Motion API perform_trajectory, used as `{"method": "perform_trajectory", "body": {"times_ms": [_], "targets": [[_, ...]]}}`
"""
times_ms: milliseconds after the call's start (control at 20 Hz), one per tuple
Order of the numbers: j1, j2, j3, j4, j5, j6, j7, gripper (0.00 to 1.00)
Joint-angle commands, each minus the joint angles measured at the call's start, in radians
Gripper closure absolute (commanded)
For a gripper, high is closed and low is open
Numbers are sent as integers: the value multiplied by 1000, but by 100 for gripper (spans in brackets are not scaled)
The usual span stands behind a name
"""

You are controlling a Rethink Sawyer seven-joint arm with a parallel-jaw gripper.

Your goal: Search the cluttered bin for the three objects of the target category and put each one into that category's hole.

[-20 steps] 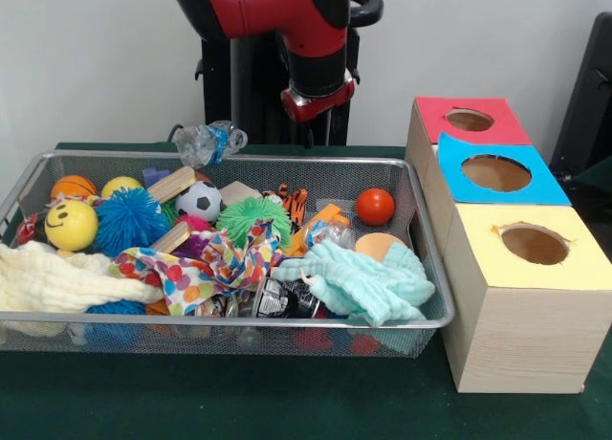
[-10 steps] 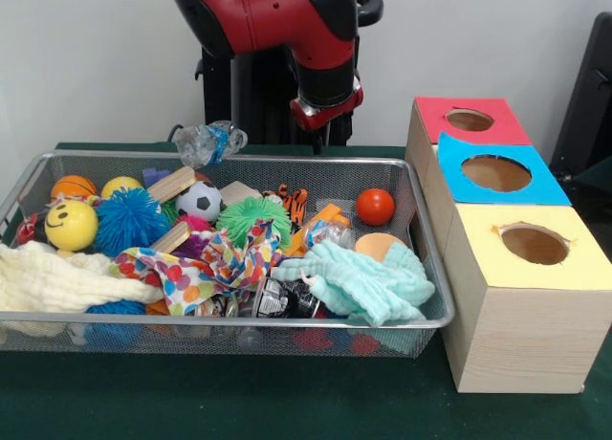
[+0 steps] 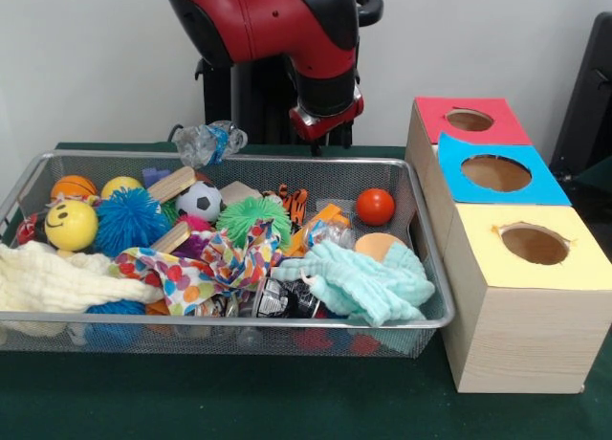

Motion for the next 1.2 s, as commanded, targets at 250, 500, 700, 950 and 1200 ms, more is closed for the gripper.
{"method": "perform_trajectory", "body": {"times_ms": [250, 500, 700, 950, 1200], "targets": [[-12, 18, 100, -176, 47, 100, 19, 0], [-13, 16, 104, -182, 58, 124, 13, 0], [-17, 18, 109, -186, 62, 136, 7, 0], [-32, 8, 101, -144, 60, 87, 44, 0], [-31, -130, 115, -58, 109, 147, 61, 0]]}}
